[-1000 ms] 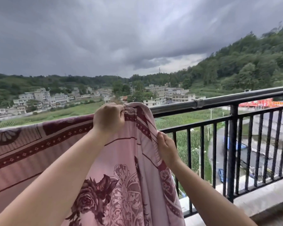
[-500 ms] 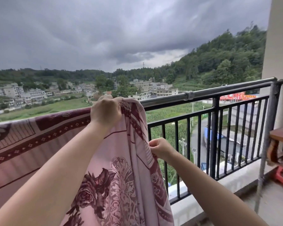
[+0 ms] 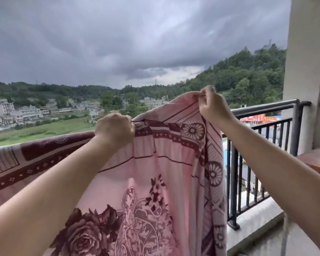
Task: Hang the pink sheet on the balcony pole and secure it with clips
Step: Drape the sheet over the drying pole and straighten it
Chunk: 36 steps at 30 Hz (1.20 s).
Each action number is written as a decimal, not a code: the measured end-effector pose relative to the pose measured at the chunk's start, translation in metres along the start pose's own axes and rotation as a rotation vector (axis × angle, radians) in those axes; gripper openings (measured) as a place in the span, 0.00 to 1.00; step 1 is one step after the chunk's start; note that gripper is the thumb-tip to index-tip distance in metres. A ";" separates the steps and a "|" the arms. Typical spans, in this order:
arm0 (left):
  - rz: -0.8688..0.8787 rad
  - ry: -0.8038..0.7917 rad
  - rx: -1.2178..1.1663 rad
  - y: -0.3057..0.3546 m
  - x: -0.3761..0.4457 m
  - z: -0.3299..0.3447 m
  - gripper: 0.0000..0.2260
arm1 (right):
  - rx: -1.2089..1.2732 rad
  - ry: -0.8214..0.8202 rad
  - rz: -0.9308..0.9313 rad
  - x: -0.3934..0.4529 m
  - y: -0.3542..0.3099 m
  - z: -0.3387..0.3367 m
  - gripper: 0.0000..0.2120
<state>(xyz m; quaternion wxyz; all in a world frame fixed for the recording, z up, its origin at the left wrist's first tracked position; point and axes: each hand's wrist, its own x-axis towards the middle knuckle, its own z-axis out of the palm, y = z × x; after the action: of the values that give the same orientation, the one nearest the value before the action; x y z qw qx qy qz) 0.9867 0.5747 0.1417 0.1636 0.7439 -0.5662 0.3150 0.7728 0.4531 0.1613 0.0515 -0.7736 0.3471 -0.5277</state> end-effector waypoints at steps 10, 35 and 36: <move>-0.149 0.072 -0.198 0.047 0.097 0.010 0.06 | -0.693 -0.182 -0.376 0.118 0.032 0.006 0.33; 0.185 0.101 -0.111 0.145 0.079 0.061 0.11 | -0.166 -0.103 -0.044 0.007 0.183 0.017 0.38; 0.154 0.140 -0.145 0.147 0.078 0.064 0.11 | -0.166 -0.255 0.065 -0.002 0.185 0.023 0.35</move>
<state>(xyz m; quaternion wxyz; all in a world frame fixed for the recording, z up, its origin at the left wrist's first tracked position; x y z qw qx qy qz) 0.8784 0.4338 0.1285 0.2313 0.6609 -0.6301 0.3358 0.7028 0.3086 0.0668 0.0480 -0.8242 0.4050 -0.3929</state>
